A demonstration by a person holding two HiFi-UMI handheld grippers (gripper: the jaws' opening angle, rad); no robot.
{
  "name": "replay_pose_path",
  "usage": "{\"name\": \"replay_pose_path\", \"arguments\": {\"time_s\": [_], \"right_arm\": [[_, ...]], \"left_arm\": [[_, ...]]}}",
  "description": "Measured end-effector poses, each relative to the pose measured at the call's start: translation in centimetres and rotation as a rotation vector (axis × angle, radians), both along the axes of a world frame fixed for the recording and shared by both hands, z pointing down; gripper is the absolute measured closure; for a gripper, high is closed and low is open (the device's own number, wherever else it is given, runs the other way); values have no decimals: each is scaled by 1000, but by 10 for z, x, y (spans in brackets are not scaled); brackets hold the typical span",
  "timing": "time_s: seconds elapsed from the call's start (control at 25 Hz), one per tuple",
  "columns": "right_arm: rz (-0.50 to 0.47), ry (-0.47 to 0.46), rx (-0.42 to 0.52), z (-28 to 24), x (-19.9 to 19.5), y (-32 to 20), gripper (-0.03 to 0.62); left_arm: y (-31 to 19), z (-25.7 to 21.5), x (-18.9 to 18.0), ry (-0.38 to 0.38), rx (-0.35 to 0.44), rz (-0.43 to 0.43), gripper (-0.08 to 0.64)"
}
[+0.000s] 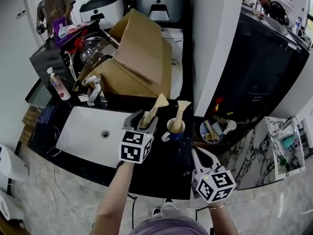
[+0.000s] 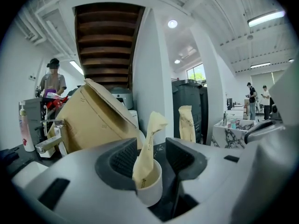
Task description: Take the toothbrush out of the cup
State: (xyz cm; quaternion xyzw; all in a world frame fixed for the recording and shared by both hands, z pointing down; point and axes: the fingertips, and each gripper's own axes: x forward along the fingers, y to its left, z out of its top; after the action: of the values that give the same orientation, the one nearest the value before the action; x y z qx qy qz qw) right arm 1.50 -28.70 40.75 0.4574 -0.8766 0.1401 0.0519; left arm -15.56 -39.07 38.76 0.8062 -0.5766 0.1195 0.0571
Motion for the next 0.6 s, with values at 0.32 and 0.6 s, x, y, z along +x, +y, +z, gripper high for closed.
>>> {"name": "replay_pose_path", "arguments": {"time_s": [0.32,0.6], "right_arm": [[17,-5,-17,7,11,-17,590],[23,-8,-30,12,13,-23,590]], "left_arm": [[-31,14,10,-73,-39,7,382],[-42,16,7,-113,-43,-19,438]]}}
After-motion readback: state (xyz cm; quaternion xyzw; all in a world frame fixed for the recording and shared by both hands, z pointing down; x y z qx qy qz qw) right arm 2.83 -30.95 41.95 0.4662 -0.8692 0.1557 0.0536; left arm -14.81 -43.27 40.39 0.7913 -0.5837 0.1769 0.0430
